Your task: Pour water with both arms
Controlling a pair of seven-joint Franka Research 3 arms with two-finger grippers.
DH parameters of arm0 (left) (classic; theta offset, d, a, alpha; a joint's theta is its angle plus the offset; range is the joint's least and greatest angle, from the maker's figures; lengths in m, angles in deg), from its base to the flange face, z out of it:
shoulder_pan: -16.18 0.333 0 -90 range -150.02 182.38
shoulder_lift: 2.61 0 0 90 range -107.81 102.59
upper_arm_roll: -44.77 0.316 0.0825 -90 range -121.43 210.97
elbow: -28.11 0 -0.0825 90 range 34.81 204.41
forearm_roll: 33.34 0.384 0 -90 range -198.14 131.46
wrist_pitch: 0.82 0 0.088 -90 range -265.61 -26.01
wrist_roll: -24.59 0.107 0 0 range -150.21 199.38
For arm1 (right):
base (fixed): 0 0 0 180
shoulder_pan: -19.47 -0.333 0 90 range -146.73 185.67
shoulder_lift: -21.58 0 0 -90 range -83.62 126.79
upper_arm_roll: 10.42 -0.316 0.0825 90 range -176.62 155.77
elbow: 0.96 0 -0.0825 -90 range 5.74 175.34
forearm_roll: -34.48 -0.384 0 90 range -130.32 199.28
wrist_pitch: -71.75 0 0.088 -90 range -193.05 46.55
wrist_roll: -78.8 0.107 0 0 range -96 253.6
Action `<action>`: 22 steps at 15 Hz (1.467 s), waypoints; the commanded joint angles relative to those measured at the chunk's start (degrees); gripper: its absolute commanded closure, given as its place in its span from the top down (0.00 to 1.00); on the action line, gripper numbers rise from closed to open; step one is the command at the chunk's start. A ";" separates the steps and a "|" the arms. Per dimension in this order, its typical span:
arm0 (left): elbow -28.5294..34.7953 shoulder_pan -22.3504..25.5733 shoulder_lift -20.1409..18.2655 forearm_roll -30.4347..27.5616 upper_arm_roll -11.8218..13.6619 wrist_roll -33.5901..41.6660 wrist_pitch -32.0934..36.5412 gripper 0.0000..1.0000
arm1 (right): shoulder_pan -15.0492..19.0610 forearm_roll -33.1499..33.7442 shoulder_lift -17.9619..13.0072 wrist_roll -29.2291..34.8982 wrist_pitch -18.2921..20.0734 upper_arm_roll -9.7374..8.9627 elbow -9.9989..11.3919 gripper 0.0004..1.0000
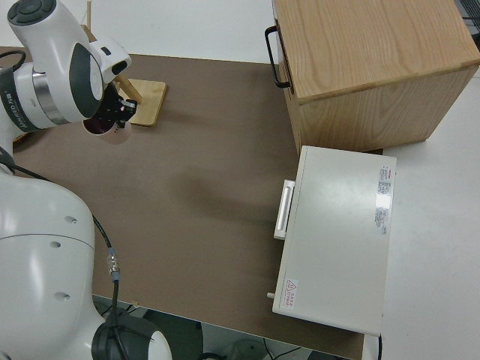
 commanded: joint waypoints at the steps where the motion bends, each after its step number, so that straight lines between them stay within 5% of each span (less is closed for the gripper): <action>1: 9.28 -0.15 -8.67 1.72 -1.19 -1.39 -3.72 0.00 | -3.24 -2.13 -1.26 8.03 0.10 -0.63 0.76 0.00; 3: 12.36 0.20 -11.04 1.72 -2.86 -1.39 -3.90 0.00 | -5.26 -2.56 -0.47 9.89 -0.34 -0.72 0.15 0.00; 7: 18.60 -0.06 -15.88 1.72 -3.04 -1.39 -5.57 0.00 | -10.10 -2.92 5.93 11.90 -0.35 -0.63 -6.78 0.00; 9: 21.59 -0.41 -18.34 1.72 -3.04 -1.39 -6.01 0.00 | -11.42 -2.83 7.69 14.98 -0.52 -0.54 -8.02 0.00; 12: 24.93 -0.68 -20.89 1.72 -3.91 -1.39 -6.10 0.00 | -14.76 -1.43 14.19 18.31 -0.52 -0.20 -14.77 0.00; 18: 28.89 -0.77 -23.53 1.63 -5.50 -1.48 -6.10 0.00 | -18.63 5.42 23.07 24.83 -2.72 0.16 -20.41 0.00; 22: 29.25 -0.77 -23.71 1.54 -5.58 -1.57 -6.01 0.00 | -19.77 5.87 26.33 25.45 -5.96 0.25 -21.38 0.00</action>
